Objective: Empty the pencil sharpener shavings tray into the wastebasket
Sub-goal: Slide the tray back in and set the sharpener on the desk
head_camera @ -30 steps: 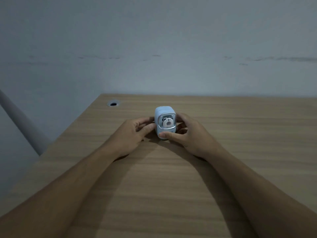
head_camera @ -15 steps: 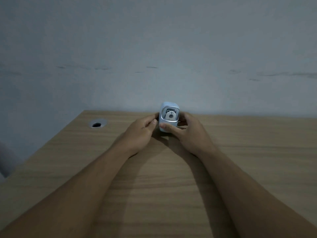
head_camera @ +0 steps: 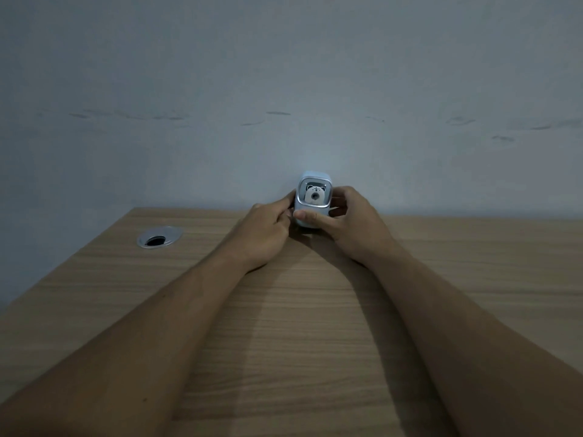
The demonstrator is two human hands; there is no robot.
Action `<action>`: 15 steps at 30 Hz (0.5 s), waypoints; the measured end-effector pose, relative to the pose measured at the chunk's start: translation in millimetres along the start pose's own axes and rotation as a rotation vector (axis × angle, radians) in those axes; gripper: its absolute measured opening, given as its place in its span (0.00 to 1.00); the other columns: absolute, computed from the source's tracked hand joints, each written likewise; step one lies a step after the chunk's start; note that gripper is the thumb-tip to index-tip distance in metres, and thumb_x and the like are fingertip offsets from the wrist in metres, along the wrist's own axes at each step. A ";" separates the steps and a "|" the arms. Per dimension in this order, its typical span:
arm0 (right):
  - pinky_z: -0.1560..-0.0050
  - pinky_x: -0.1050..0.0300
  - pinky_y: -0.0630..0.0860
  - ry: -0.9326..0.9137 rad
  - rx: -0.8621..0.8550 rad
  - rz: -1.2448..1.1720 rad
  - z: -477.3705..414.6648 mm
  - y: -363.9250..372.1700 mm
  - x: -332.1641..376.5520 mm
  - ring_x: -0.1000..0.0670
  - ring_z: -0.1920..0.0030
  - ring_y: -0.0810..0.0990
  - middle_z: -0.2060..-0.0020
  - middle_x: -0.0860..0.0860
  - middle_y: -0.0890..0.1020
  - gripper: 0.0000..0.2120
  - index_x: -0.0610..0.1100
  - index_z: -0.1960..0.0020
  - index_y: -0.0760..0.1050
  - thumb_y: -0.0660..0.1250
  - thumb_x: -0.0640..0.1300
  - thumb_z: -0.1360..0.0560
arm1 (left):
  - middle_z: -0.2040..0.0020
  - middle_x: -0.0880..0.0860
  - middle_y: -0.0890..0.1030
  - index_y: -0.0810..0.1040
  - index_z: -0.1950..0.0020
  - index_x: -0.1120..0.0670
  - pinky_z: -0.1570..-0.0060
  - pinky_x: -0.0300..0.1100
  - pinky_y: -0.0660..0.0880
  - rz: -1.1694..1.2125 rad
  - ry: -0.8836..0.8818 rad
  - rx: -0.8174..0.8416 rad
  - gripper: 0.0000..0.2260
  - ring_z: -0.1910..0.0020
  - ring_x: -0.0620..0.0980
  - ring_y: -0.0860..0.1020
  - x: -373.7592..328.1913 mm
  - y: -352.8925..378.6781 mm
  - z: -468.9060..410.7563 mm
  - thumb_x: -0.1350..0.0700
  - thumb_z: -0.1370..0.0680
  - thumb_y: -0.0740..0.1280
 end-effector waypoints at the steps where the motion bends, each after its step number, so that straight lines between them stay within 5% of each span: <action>1: 0.44 0.60 0.82 0.005 -0.001 -0.005 -1.7 0.2 -2.5 0.61 0.46 0.87 0.41 0.57 0.87 0.39 0.48 0.30 0.79 0.86 0.64 0.34 | 0.30 0.50 0.87 0.70 0.19 0.31 0.29 0.53 0.79 0.000 0.011 -0.008 0.24 0.31 0.51 0.83 0.9 -0.2 -1.6 0.52 0.13 0.59; 6: 0.51 0.67 0.78 0.011 0.021 0.046 -0.4 6.9 -8.5 0.63 0.47 0.85 0.37 0.55 0.86 0.40 0.47 0.28 0.77 0.88 0.61 0.34 | 0.30 0.45 0.87 0.74 0.24 0.30 0.30 0.55 0.80 -0.066 -0.013 -0.020 0.23 0.30 0.50 0.83 8.9 0.1 -2.1 0.50 0.17 0.59; 9: 0.35 0.55 0.82 -0.002 0.004 0.121 5.1 9.1 -5.4 0.52 0.35 0.84 0.31 0.51 0.85 0.50 0.46 0.23 0.75 0.86 0.68 0.37 | 0.32 0.50 0.87 0.71 0.27 0.25 0.33 0.58 0.81 -0.137 -0.057 -0.053 0.26 0.33 0.58 0.85 22.8 0.2 -6.3 0.42 0.24 0.55; 12: 0.25 0.42 0.78 0.009 0.029 0.251 19.1 10.0 0.3 0.44 0.25 0.80 0.26 0.48 0.82 0.63 0.44 0.17 0.69 0.81 0.77 0.42 | 0.33 0.56 0.85 0.76 0.28 0.39 0.34 0.59 0.80 -0.293 -0.115 -0.067 0.23 0.31 0.64 0.80 12.5 -6.0 15.0 0.42 0.23 0.57; 15: 0.20 0.42 0.72 0.057 0.080 0.357 40.1 6.0 1.9 0.41 0.19 0.73 0.20 0.44 0.76 0.58 0.41 0.14 0.65 0.78 0.74 0.32 | 0.24 0.55 0.80 0.77 0.28 0.51 0.28 0.57 0.72 -0.389 -0.122 -0.030 0.18 0.22 0.61 0.72 0.5 -6.4 37.8 0.46 0.15 0.62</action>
Point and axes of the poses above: each hand's wrist, its own z-axis away from the middle knuckle, its own y-axis out of the palm, x = y × z, the point moved 8 cm from there along -z, towards the middle knuckle
